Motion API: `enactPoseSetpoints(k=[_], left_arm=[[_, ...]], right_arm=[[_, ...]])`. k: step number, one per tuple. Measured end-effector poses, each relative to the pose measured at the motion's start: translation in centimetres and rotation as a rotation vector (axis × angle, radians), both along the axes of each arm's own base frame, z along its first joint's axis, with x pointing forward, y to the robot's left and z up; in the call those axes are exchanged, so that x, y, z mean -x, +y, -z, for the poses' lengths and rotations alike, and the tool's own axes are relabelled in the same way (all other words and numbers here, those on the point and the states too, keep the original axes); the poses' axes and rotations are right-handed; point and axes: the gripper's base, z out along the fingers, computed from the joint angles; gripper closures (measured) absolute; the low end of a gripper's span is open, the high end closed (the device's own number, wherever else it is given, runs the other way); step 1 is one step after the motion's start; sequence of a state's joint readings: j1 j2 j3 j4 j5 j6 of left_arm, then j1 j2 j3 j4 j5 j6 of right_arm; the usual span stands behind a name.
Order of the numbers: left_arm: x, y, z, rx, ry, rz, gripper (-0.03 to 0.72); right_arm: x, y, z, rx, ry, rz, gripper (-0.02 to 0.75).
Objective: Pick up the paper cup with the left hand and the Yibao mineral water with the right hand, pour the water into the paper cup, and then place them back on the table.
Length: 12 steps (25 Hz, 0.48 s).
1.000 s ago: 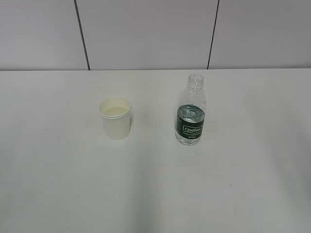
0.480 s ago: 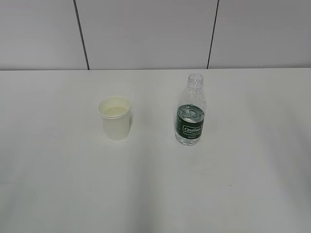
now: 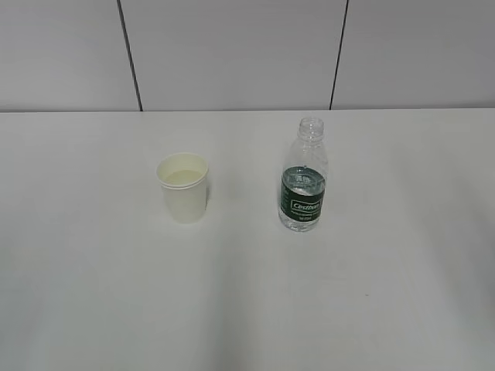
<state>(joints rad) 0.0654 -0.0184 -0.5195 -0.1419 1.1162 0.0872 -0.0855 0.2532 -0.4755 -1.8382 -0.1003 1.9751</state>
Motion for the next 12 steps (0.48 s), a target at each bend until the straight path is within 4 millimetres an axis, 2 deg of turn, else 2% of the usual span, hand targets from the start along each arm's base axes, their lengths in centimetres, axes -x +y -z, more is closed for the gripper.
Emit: enactPoseSetpoints(k=[12], left_arm=[[-0.01,0.0,-0.01,0.0,-0.001,0.0,0.286]], right_arm=[[0.0,0.0,0.0,0.0,0.0,0.0,0.146]])
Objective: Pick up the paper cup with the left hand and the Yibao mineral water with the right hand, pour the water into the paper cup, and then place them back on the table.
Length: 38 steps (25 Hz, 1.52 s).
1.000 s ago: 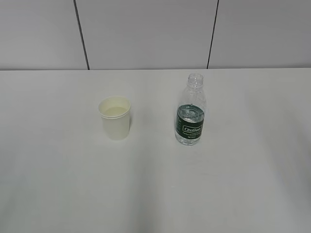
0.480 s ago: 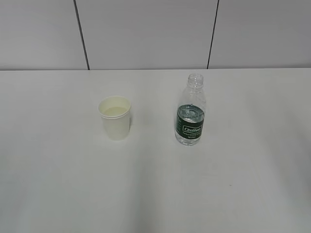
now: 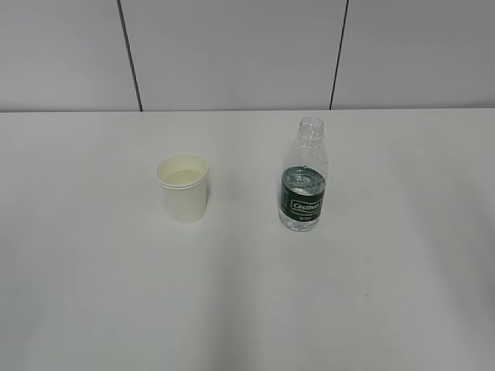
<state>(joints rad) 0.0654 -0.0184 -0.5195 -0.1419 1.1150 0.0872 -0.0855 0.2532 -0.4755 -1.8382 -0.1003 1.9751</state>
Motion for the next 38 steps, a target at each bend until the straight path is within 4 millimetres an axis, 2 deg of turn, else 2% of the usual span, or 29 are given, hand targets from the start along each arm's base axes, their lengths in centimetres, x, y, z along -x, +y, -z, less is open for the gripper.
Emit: enactPoseSetpoints(k=[18,25,29,32,34,38], left_arm=[[0.0,0.0,0.0,0.0,0.0,0.0,0.315],[0.0,0.0,0.0,0.0,0.0,0.0,0.33],[0.0,0.0,0.0,0.0,0.0,0.0,0.337],[0.0,0.0,0.0,0.0,0.0,0.0,0.339],[0.0,0.0,0.0,0.0,0.0,0.0,0.339],[0.0,0.0,0.0,0.0,0.0,0.0,0.339]], right_arm=[[0.0,0.1,0.0,0.005,0.003,-0.01,0.146],[0.0,0.7,0.0,0.159,-0.012,-0.032,0.146],[0.2,-0.1,-0.5,0.079,-0.058,0.04,0.146],[0.0,-1.8,0.5,-0.024,0.051,0.194,0.146],[0.0,-2.7,1.9,-0.046,0.216,0.297,0.146],[0.0,-2.3,3.8,0.013,0.434,0.262,0.146]])
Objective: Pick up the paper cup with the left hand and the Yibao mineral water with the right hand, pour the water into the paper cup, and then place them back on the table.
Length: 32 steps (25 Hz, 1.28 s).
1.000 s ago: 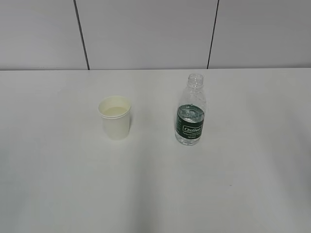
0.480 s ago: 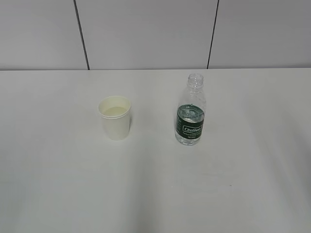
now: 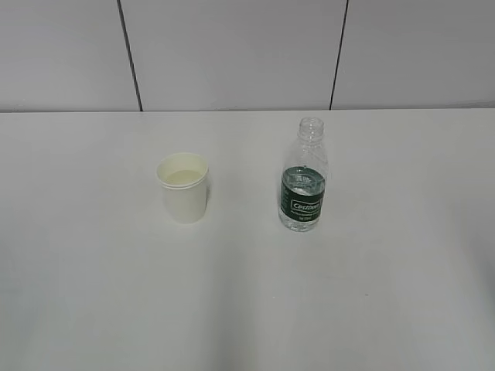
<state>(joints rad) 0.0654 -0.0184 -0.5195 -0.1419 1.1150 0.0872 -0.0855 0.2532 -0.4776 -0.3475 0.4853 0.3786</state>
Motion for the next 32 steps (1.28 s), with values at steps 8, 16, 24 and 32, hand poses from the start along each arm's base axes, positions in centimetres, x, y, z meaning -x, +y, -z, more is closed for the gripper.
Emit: enactPoseSetpoints(k=[8,16,24,32], left_arm=[[0.0,0.0,0.0,0.0,-0.001,0.0,0.339],[0.0,0.0,0.0,0.0,-0.001,0.0,0.339],[0.0,0.0,0.0,0.0,-0.001,0.0,0.347],[0.0,0.0,0.0,0.002,-0.001,0.001,0.348]], right_arm=[[1.8,1.6,1.4,0.049,0.232,-0.183,0.146],[5.3,2.0,2.7,0.057,0.271,-0.194,0.146],[6.6,1.6,3.9,0.078,0.363,-0.156,0.146],[6.7,1.5,4.5,0.082,0.41,-0.154,0.146]])
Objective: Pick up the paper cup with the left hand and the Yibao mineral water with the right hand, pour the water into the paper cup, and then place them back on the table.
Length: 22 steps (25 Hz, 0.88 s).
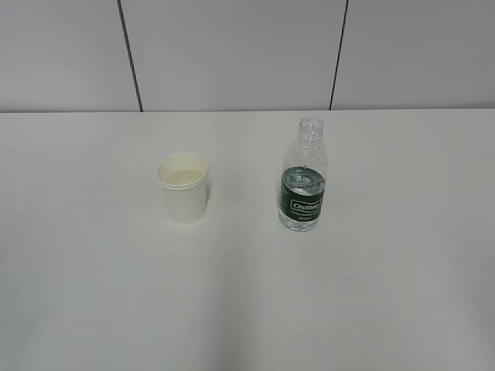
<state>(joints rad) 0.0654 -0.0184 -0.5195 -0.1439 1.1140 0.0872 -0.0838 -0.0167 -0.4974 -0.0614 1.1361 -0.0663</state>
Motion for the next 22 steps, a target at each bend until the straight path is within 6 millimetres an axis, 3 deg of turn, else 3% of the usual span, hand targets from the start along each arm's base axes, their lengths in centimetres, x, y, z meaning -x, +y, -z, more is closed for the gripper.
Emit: enactPoseSetpoints(k=[6,22], left_arm=[[0.0,0.0,0.0,0.0,0.0,0.0,0.348],[0.0,0.0,0.0,0.0,0.0,0.0,0.348]], right_arm=[[-0.05,0.55,0.01,0.019,0.004,-0.081,0.146],[-0.02,0.18,0.01,0.003,0.001,-0.025,0.146]])
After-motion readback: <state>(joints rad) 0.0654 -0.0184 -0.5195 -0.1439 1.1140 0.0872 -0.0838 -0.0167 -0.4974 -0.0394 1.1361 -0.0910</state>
